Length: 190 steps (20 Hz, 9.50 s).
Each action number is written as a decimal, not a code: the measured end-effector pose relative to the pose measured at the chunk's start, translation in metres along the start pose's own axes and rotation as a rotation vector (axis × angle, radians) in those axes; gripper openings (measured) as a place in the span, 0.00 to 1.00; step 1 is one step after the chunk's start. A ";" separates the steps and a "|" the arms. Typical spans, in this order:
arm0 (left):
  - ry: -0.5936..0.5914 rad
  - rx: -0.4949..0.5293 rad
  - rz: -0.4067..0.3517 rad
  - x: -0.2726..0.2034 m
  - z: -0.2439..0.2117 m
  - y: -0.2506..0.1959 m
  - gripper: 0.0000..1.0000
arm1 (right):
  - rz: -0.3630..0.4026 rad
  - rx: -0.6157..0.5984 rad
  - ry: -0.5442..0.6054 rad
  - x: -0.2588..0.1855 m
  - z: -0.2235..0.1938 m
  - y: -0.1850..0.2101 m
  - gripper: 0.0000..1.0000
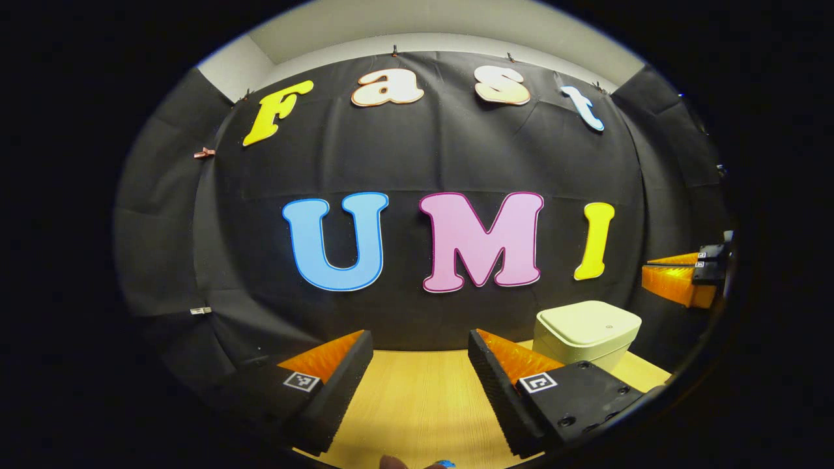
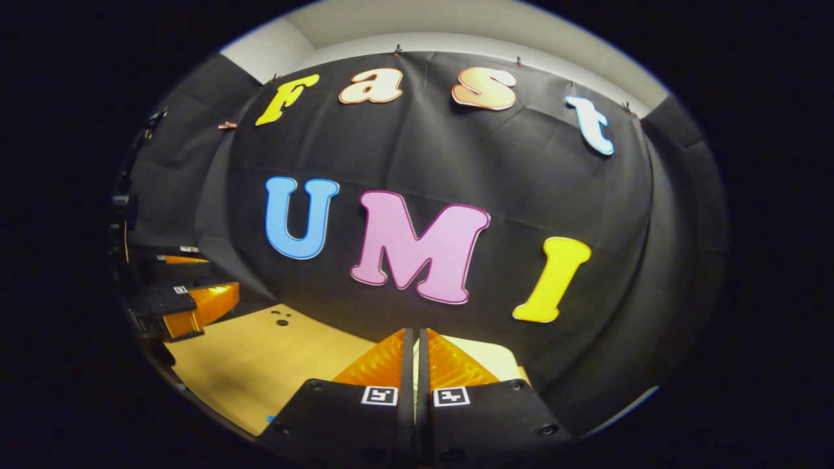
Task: Press the lid of the desktop garbage bin to open it, pick up the crumpled paper on the desktop and throw it into the bin, then pick up the pop can on the desktop and drop it into the bin, and finally close the garbage bin lid.
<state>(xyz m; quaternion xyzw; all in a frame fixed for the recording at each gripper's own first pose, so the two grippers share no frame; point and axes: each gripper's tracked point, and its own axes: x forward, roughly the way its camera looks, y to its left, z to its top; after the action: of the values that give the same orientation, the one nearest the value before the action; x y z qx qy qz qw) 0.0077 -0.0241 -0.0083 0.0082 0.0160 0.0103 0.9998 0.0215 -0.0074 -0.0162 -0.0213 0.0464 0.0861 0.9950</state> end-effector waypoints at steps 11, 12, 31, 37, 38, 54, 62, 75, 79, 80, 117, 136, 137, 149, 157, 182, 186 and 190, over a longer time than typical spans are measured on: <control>-0.006 0.017 0.002 -0.004 0.003 -0.005 0.95 | -0.056 0.113 0.401 0.066 -0.070 -0.075 0.05; -0.005 0.016 0.002 -0.004 0.002 -0.005 0.95 | -0.057 0.122 0.417 0.071 -0.076 -0.077 0.05; 0.027 0.003 0.020 0.004 -0.010 -0.002 0.95 | -0.027 0.155 0.636 0.097 -0.151 -0.079 0.05; 0.028 0.006 0.015 0.009 -0.009 -0.003 0.95 | -0.010 0.255 0.610 0.101 -0.143 -0.081 0.06; 0.025 0.011 0.013 0.009 -0.009 -0.004 0.95 | -0.013 0.255 0.594 0.097 -0.134 -0.083 0.06; 0.028 0.016 0.003 0.010 -0.009 -0.001 0.95 | -0.063 0.175 0.247 0.089 -0.063 -0.087 0.05; 0.051 0.007 0.012 0.009 -0.015 0.008 0.95 | 0.031 0.138 0.178 0.072 -0.051 -0.059 0.11; 0.303 -0.067 -0.065 0.003 -0.101 0.006 0.95 | 0.095 0.126 0.188 0.037 -0.068 -0.022 0.89; 0.422 -0.040 -0.076 -0.002 -0.150 0.001 0.96 | 0.117 0.127 0.217 0.026 -0.080 -0.013 0.89; 0.459 -0.040 -0.084 -0.004 -0.163 -0.002 0.95 | 0.122 0.132 0.221 0.023 -0.081 -0.010 0.89; 0.815 0.031 -0.264 -0.035 -0.403 -0.053 0.56 | 0.072 0.153 0.397 -0.052 -0.145 -0.032 0.89; 0.609 -0.026 -0.331 0.005 -0.288 -0.063 0.39 | 0.103 0.191 0.414 -0.040 -0.165 -0.015 0.89; 0.580 -0.038 -0.337 0.008 -0.273 -0.065 0.38 | 0.104 0.194 0.420 -0.042 -0.170 -0.014 0.89; 0.234 -0.140 -0.492 0.068 -0.086 -0.121 0.38 | 0.107 0.225 0.503 -0.061 -0.214 -0.001 0.86; 0.093 -0.147 -0.611 0.098 -0.020 -0.188 0.38 | 0.101 0.285 0.549 -0.074 -0.236 0.006 0.87; 0.202 0.008 -0.727 0.167 -0.076 -0.303 0.46 | -0.008 0.328 0.558 -0.095 -0.250 -0.043 0.87; 0.191 0.016 -0.726 0.167 -0.075 -0.300 0.86 | -0.003 0.322 0.564 -0.094 -0.251 -0.042 0.87; 0.181 -0.007 -0.708 0.166 -0.071 -0.288 0.95 | 0.006 0.327 0.567 -0.092 -0.251 -0.038 0.92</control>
<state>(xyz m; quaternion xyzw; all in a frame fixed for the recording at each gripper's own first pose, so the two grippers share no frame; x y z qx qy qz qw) 0.1776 -0.3070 -0.0892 -0.0023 0.1061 -0.3356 0.9360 -0.0847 -0.0732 -0.2556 0.1156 0.3349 0.0710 0.9324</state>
